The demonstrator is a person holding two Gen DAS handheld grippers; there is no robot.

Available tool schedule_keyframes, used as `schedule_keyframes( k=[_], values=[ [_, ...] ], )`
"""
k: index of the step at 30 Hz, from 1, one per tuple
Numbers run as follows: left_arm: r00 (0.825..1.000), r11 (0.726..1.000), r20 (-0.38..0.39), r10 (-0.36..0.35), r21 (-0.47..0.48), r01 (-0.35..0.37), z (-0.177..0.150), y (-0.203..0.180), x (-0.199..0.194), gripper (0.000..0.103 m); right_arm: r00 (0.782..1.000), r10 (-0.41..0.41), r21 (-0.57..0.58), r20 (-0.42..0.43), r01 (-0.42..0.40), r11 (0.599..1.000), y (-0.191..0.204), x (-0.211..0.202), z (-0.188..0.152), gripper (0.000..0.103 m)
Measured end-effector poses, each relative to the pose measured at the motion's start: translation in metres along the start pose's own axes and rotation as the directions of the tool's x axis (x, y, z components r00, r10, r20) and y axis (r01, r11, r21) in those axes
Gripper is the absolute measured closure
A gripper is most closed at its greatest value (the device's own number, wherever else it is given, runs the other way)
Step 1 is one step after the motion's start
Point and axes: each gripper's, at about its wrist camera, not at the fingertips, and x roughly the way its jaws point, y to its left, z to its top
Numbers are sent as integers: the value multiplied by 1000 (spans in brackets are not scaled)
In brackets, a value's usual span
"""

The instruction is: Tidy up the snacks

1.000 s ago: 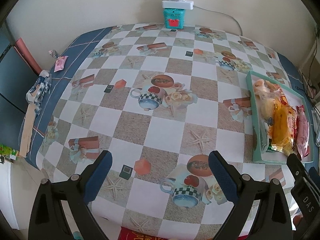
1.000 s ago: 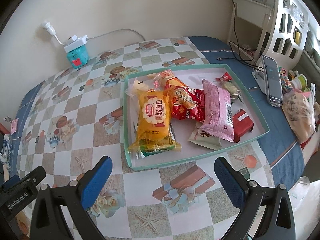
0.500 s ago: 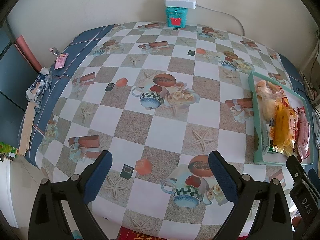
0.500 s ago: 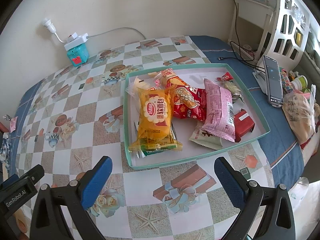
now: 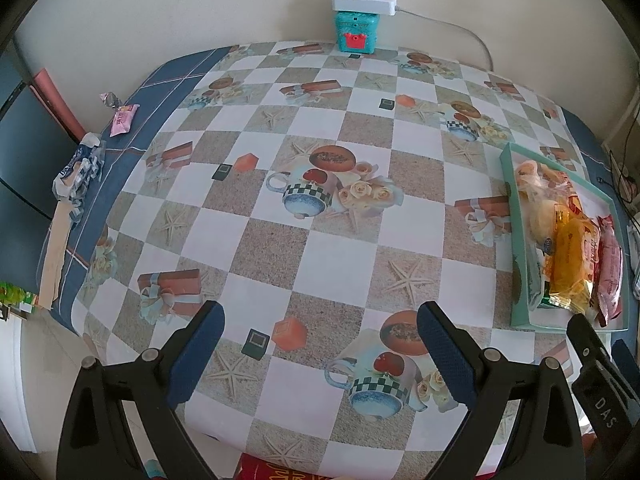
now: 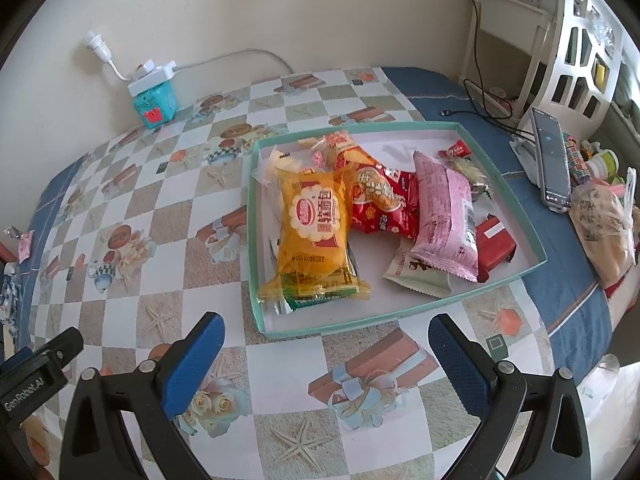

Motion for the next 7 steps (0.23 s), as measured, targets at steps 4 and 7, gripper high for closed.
schedule_keyframes(
  k=[4, 7],
  values=[
    [1000, 1000, 17, 7, -10, -7, 0, 1, -2, 6, 1000, 2, -2, 5, -2, 1000, 1, 2, 0, 0],
    [1000, 1000, 19, 6, -10, -5, 0, 1, -3, 6, 1000, 1, -1, 4, -1, 1000, 1, 1, 0, 0]
  ],
)
